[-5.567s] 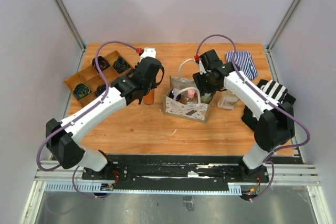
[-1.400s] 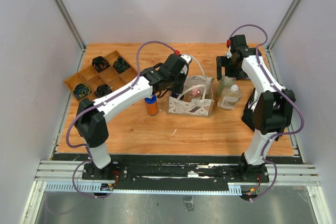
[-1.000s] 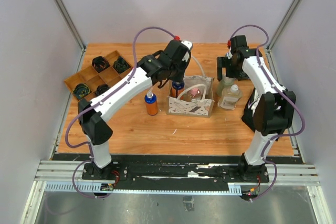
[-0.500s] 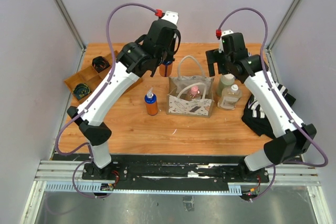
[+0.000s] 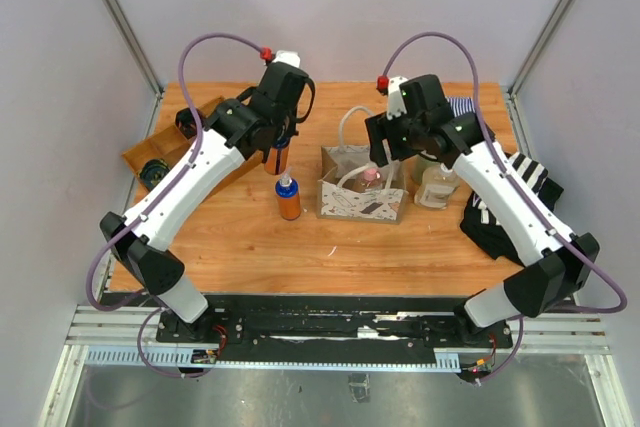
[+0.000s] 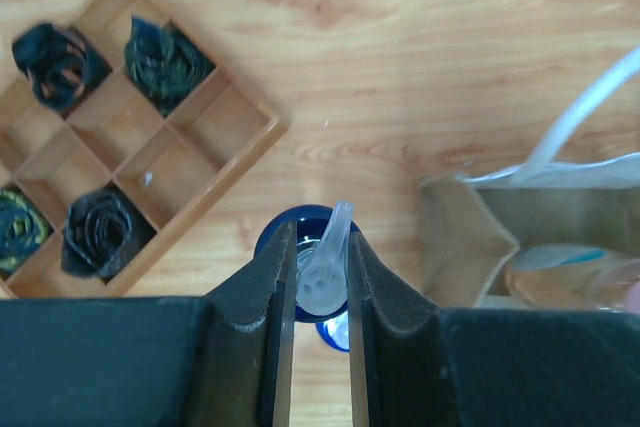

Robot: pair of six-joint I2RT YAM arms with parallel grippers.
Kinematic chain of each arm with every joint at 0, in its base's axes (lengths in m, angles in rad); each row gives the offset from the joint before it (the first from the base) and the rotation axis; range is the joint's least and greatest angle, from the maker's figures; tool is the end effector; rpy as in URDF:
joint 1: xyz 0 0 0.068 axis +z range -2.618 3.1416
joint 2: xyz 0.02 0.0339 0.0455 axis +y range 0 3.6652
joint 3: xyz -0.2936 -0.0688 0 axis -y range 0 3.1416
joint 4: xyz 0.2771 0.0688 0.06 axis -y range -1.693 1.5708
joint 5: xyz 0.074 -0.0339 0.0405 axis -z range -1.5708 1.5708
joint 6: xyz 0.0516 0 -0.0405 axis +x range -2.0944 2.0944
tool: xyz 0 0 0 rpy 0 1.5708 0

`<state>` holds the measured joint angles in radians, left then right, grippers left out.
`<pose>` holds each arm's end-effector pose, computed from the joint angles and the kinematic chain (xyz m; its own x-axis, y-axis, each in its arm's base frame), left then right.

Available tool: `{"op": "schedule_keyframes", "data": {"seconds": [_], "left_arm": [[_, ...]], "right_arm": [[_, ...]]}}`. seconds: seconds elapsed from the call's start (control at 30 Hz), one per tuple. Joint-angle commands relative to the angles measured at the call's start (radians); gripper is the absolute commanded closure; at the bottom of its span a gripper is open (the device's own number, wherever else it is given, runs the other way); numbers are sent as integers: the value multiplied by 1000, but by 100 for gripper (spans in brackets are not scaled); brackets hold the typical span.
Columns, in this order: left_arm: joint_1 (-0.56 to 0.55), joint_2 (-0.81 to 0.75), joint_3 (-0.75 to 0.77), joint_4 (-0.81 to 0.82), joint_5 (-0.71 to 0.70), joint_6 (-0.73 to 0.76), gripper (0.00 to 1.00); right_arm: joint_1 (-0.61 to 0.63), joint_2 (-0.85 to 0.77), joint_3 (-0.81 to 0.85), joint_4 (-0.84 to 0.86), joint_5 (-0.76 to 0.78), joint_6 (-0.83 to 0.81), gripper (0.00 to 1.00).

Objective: Take the personal care products out of the canvas bag

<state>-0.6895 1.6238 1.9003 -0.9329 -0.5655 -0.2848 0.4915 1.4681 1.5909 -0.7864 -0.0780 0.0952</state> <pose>0.3099 -0.2197 0.4683 -0.5108 0.1137 -0.8522 0.0689 0.9934 0.0913 0.3123 0.1717 0.4218 -0.5905 -0.2086 -0.7796 -0.4706 0.8738 0.1227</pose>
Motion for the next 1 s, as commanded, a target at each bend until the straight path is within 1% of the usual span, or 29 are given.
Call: {"op": "schedule_keyframes", "data": {"seconds": [0.0,0.17,0.23,0.33,0.4,0.57,0.67,0.8,0.97], "left_arm": [[32,-88,-158,181,11,-47,99],[50,-117,-320,268,43,-63,99],[55,-129,-371,301,48,-71,99],[60,-148,-442,355,55,-73,99],[62,-156,-481,383,66,-74,100],[64,-164,-548,412,71,-79,100],[65,-178,-595,428,68,-86,99],[68,-207,-649,459,70,-101,100],[70,-252,-703,492,74,-120,99]], "right_arm": [[55,12,-46,-46,-47,-7,30],[108,19,-86,-44,-38,-2,32],[131,32,-89,-47,-17,-2,34],[151,49,-93,-40,3,3,35],[158,61,-95,-29,12,2,35],[168,93,-82,-21,29,0,41],[175,106,-82,-19,40,2,43],[181,120,-80,-19,67,1,42],[186,127,-68,-15,109,7,36]]}}
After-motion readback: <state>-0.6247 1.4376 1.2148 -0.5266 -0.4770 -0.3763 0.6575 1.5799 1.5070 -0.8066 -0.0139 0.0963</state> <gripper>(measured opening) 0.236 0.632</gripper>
